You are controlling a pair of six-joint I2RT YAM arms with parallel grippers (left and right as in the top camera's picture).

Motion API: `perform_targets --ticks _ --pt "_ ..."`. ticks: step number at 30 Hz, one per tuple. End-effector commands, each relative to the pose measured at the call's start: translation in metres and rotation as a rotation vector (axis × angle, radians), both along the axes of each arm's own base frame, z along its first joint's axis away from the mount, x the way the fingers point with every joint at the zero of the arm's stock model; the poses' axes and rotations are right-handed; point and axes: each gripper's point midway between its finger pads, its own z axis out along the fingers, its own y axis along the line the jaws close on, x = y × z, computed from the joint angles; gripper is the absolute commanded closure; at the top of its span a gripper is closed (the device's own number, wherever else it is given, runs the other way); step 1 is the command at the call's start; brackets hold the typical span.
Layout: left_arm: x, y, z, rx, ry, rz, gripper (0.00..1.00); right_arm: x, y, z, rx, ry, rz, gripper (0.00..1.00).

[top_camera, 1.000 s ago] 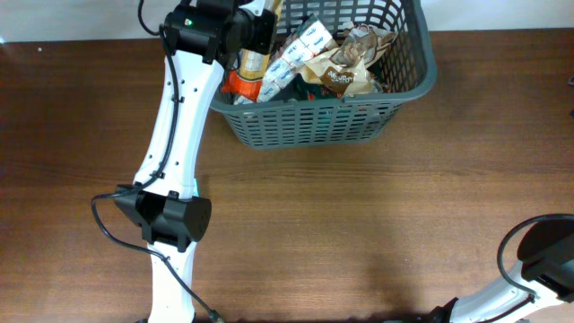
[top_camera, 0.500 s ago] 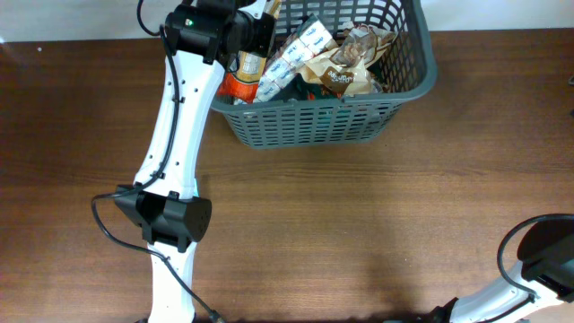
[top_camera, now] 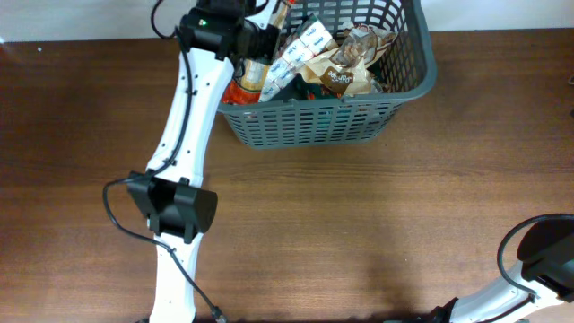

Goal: Pack container
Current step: 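Lower the spaghetti pack into the basket's left side and open the gripper, then raise the left gripper and move it to the green wipes pack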

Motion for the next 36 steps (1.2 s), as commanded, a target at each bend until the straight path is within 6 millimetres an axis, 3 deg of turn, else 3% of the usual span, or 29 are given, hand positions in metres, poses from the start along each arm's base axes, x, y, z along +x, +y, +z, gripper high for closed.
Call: perform_targets --ticks 1,3,4,5,12,16,19,22,26,30,32,36 --pt "0.003 0.002 0.011 0.01 -0.041 -0.01 0.78 -0.002 0.0 0.005 -0.008 -0.014 -0.011 0.01" --pt "0.004 0.002 0.012 0.01 -0.045 -0.011 0.58 -0.002 0.0 0.005 -0.008 -0.014 -0.011 0.01" --pt "0.004 0.002 0.013 0.009 -0.047 -0.011 0.42 -0.002 0.0 0.005 -0.008 -0.014 -0.011 0.01" --pt "0.004 0.002 0.013 0.009 -0.048 -0.011 0.38 -0.002 0.0 0.005 -0.008 -0.014 -0.011 0.01" --pt "0.005 0.002 0.015 0.011 -0.058 -0.016 0.33 -0.002 0.0 0.005 -0.008 -0.014 -0.011 0.01" --pt "0.007 0.001 0.026 0.002 -0.084 -0.015 0.24 -0.002 0.0 0.005 -0.008 -0.014 -0.011 0.01" --pt "0.007 0.001 0.053 -0.016 -0.145 -0.014 0.01 -0.002 0.0 0.005 -0.008 -0.014 -0.011 0.01" --pt "0.004 0.006 0.097 -0.044 -0.248 -0.005 0.01 -0.002 0.0 0.005 -0.008 -0.014 -0.011 0.01" --pt "-0.008 0.037 0.176 -0.051 -0.436 0.076 0.01 -0.002 0.0 0.005 -0.008 -0.014 -0.011 0.01" --pt "-0.036 0.081 0.236 -0.037 -0.562 0.179 0.01 -0.002 0.0 0.005 -0.008 -0.014 -0.011 0.01" --pt "-0.056 0.107 0.246 -0.001 -0.558 0.242 0.01 -0.002 0.0 0.005 -0.008 -0.014 -0.011 0.01" --pt "-0.096 0.163 0.232 0.075 -0.431 0.428 0.01 -0.002 0.0 0.005 -0.008 -0.014 -0.011 0.01"
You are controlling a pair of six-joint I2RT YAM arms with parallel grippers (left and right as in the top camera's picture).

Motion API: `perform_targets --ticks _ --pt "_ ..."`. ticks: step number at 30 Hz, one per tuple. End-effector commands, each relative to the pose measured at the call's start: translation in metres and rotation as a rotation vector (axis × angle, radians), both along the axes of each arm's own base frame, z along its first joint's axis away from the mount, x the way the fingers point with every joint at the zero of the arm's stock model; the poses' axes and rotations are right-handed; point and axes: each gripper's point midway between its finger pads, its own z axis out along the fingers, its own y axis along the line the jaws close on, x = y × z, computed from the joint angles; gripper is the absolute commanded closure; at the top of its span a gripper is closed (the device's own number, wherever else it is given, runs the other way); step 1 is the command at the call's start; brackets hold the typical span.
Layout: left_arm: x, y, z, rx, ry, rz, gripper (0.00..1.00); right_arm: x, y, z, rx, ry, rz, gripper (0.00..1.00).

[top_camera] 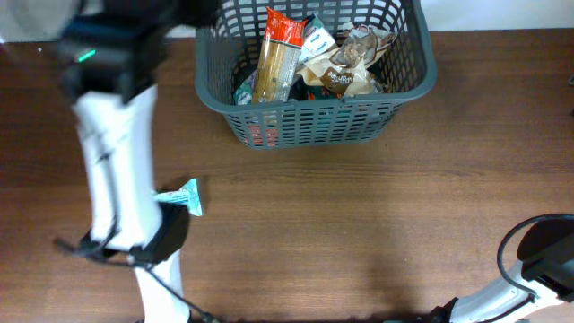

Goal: Pack container
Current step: 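Raise the left gripper and move it to the green wipes pack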

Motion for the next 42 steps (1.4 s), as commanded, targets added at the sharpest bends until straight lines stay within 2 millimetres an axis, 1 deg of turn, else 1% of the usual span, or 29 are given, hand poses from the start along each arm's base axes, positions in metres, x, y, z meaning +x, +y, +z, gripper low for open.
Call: perform_targets --ticks 1,3,6,7,9,16,18,20,23,28,31,33,37,40,42 --pt "-0.028 0.046 0.007 -0.013 0.021 0.191 0.01 -0.002 0.0 0.005 -0.008 -0.014 -0.011 0.01" --pt "-0.045 0.061 0.001 -0.065 0.063 0.255 0.01 -0.002 0.0 0.005 -0.008 -0.014 -0.011 0.01" --pt "-0.068 0.075 -0.005 -0.109 0.116 0.321 0.01 -0.002 0.0 0.005 -0.008 -0.014 -0.011 0.01" --pt "-0.074 0.079 -0.004 -0.123 0.12 0.334 0.01 -0.002 0.0 0.005 -0.008 -0.014 -0.011 0.01" --pt "-0.08 0.072 0.002 -0.156 0.11 0.294 0.01 -0.002 0.0 0.005 -0.008 -0.014 -0.011 0.01" --pt "-0.112 0.074 0.032 -0.149 0.035 0.272 0.01 -0.002 0.0 0.005 -0.008 -0.014 -0.011 0.01" --pt "-0.121 0.074 0.034 -0.132 0.041 0.264 0.01 -0.002 0.0 0.005 -0.008 -0.014 -0.011 0.01" --pt "-0.129 0.073 0.028 -0.131 0.076 0.258 0.0 -0.002 0.0 0.005 -0.008 -0.014 -0.011 0.01" --pt "-0.141 0.074 0.003 -0.111 0.187 0.272 0.01 -0.002 0.0 0.005 -0.008 -0.014 -0.011 0.01" --pt "-0.164 0.086 -0.057 -0.112 0.402 0.371 0.01 -0.002 0.0 0.005 -0.008 -0.014 -0.011 0.01" --pt "-0.171 0.091 -0.095 -0.101 0.527 0.407 0.01 -0.002 0.0 0.005 -0.008 -0.014 -0.011 0.01" --pt "-0.17 0.092 -0.12 -0.086 0.6 0.414 0.01 -0.002 0.0 0.005 -0.008 -0.014 -0.011 0.01" --pt "-0.157 0.094 -0.17 -0.086 0.684 0.446 0.01 -0.002 0.0 0.005 -0.008 -0.014 -0.011 0.01" --pt "-0.148 0.094 -0.214 -0.092 0.735 0.448 0.01 -0.002 0.0 0.005 -0.008 -0.014 -0.011 0.01" --pt "-0.149 0.094 -0.243 -0.115 0.781 0.448 0.01 -0.002 0.0 0.005 -0.008 -0.014 -0.011 0.01"
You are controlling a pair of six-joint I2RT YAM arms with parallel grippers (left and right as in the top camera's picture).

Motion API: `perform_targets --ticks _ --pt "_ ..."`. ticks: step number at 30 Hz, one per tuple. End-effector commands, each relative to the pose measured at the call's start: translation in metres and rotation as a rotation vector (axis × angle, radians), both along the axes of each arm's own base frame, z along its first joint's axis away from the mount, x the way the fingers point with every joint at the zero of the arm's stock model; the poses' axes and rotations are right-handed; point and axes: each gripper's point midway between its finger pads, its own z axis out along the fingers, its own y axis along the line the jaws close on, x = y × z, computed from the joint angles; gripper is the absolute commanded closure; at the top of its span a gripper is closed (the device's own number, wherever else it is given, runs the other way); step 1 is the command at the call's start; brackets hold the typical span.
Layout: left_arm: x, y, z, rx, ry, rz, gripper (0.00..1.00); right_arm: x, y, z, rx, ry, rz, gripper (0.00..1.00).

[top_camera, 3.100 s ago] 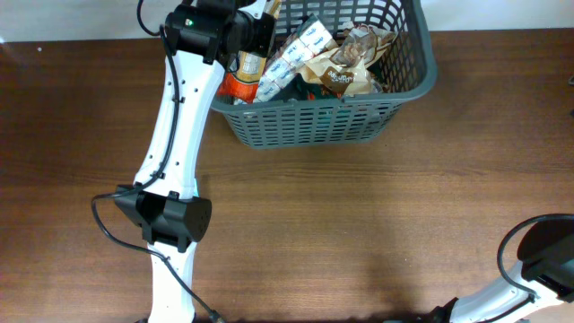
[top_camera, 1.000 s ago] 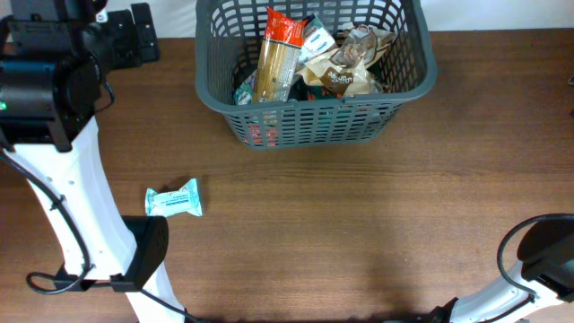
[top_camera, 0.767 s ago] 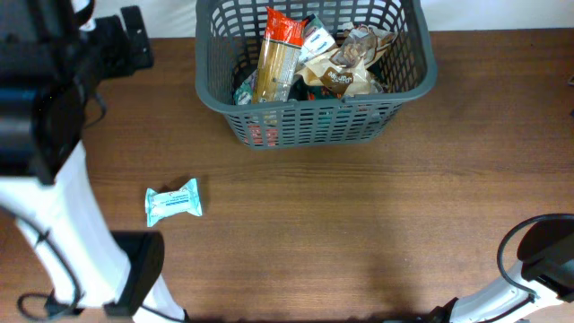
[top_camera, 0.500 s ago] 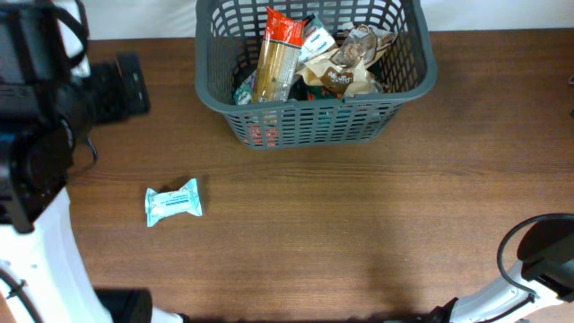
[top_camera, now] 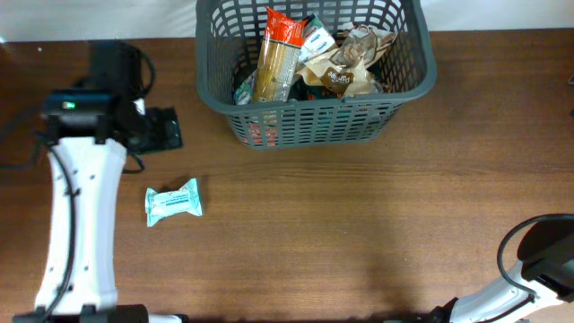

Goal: Pack container
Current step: 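Raise the left gripper and move it to the green wipes pack, then lower the left gripper and grasp the green toilet tissue wipes pack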

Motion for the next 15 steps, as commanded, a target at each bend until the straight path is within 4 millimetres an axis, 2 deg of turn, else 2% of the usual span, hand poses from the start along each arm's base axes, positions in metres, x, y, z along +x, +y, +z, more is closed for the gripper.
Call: perform_targets --ticks 1,4,7,11,15 --pt "-0.014 0.002 -0.045 -0.059 0.09 0.037 0.01 -0.002 0.0 0.005 -0.007 -0.013 -0.01 0.01" --pt "-0.031 0.007 -0.08 -0.108 0.176 0.074 0.01 -0.002 0.0 0.005 -0.007 -0.013 -0.01 0.01" --pt "-0.049 0.017 -0.1 -0.126 0.243 0.116 0.01 -0.002 0.0 0.005 -0.008 -0.014 -0.01 0.01" --pt "-0.062 0.015 -0.114 -0.165 0.293 0.104 0.01 -0.002 0.0 0.005 -0.007 -0.013 -0.01 0.01" --pt "-0.061 0.008 -0.126 -0.21 0.29 0.094 0.01 -0.002 0.0 0.005 -0.007 -0.013 -0.01 0.01"
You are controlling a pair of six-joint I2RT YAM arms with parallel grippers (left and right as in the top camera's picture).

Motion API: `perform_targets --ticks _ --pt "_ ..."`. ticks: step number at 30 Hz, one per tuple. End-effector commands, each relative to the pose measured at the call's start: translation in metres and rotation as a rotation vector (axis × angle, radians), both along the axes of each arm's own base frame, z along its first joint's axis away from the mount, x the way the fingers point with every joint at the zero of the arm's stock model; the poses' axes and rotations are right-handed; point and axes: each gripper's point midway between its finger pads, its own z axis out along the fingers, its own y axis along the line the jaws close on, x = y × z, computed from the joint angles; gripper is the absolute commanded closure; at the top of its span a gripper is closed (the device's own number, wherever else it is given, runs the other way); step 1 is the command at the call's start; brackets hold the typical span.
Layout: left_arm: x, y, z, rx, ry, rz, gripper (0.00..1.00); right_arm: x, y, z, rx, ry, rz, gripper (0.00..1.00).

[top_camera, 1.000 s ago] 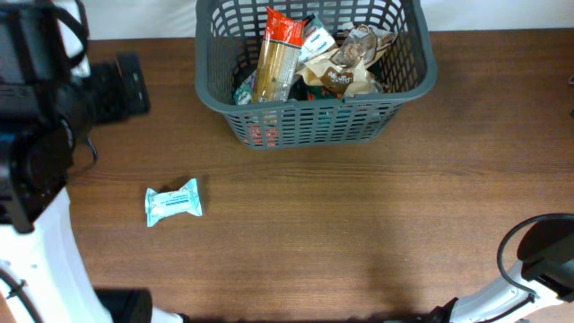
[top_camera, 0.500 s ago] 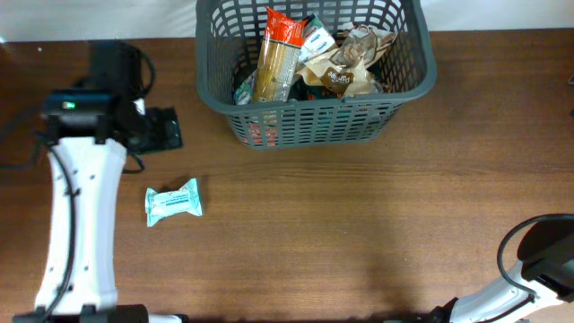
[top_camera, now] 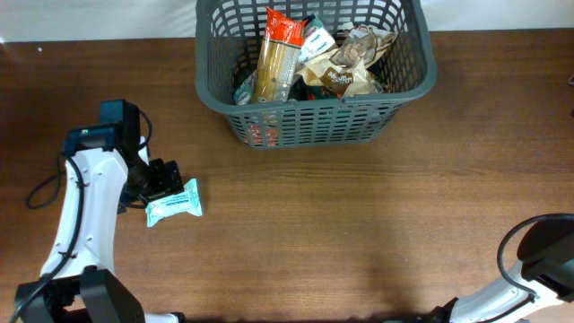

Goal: Pack container
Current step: 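Lower the left gripper and grasp the green toilet tissue wipes pack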

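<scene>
A grey plastic basket (top_camera: 359, 121) stands at the table's far edge, holding a long orange-topped pasta packet (top_camera: 273, 58), a brown crinkled bag (top_camera: 345, 72) and other wrapped goods. On the wood at the left lies a small teal packet (top_camera: 179, 203). My left gripper (top_camera: 165, 179) hangs at the packet's upper left corner, its jaws apart with nothing between them. Only the right arm's base (top_camera: 538, 260) shows at the lower right, so its gripper is out of view.
The brown table (top_camera: 359, 224) runs wide below the basket. A black cable (top_camera: 40, 190) loops beside the left arm at the left edge. A white wall borders the table's far side.
My left gripper has moved from beside the basket's lower left down and toward me, to the teal packet's upper left corner. The packet and the basket have not moved.
My left gripper was first over the basket's left side among the goods. Then the arm was swung away to the far left, blurred, with the pasta packet lying in the basket and a teal packet uncovered on the table. Later the gripper hung left of the basket, and now at the packet.
</scene>
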Motion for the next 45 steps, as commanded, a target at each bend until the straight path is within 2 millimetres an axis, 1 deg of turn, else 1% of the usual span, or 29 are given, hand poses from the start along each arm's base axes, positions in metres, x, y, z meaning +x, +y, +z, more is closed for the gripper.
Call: perform_targets --ticks 1,6,10,13,15,17,22,24,26,27,29,32,36,42,45 --pt "0.0 -0.009 -0.008 -0.057 -0.018 -0.015 0.01 -0.002 0.0 0.005 -0.008 -0.014 -0.011 0.01" --pt "0.013 -0.016 -0.017 -0.096 -0.077 -0.019 0.01 -0.002 0.0 0.005 -0.008 -0.014 -0.011 0.01" --pt "0.01 -0.016 -0.029 -0.098 -0.071 -0.034 0.01 -0.002 0.0 0.005 -0.008 -0.014 -0.011 0.01" --pt "0.004 -0.026 -0.04 -0.153 -0.058 -0.011 0.01 -0.002 0.0 0.005 -0.008 -0.014 -0.011 0.01" --pt "-0.002 -0.026 -0.047 -0.154 -0.038 0.117 0.01 -0.002 0.0 0.005 -0.007 -0.014 -0.011 0.01" --pt "-0.002 -0.025 -0.05 -0.152 -0.041 0.213 0.01 -0.002 0.0 0.005 -0.008 -0.014 -0.011 0.01" --pt "0.014 -0.019 -0.049 -0.138 -0.112 0.358 0.0 -0.002 0.0 0.005 -0.008 -0.014 -0.011 0.01" --pt "0.022 -0.014 -0.048 -0.118 -0.147 0.45 0.0 -0.002 0.0 0.005 -0.008 -0.014 -0.011 0.01" --pt "0.029 -0.011 -0.047 -0.121 -0.184 0.548 0.03 -0.002 0.0 0.005 -0.007 -0.014 -0.011 0.01" --pt "0.033 -0.01 -0.046 -0.128 -0.2 0.603 0.03 -0.002 0.0 0.005 -0.007 -0.014 -0.011 0.01" --pt "0.035 -0.007 -0.046 -0.126 -0.216 0.731 0.04 -0.002 0.0 0.005 -0.008 -0.014 -0.011 0.01" --pt "0.034 0.003 -0.045 -0.086 -0.239 0.917 0.04 -0.002 0.0 0.005 -0.008 -0.014 -0.011 0.01" --pt "0.043 0.005 -0.043 -0.106 -0.286 1.027 0.04 -0.002 0.0 0.005 -0.008 -0.014 -0.011 0.01" --pt "0.056 0.005 -0.042 -0.172 -0.333 1.247 0.04 -0.002 0.0 0.005 -0.007 -0.014 -0.011 0.01" --pt "0.056 0.005 -0.044 -0.178 -0.328 1.295 0.06 -0.002 0.0 0.005 -0.007 -0.014 -0.011 0.01"
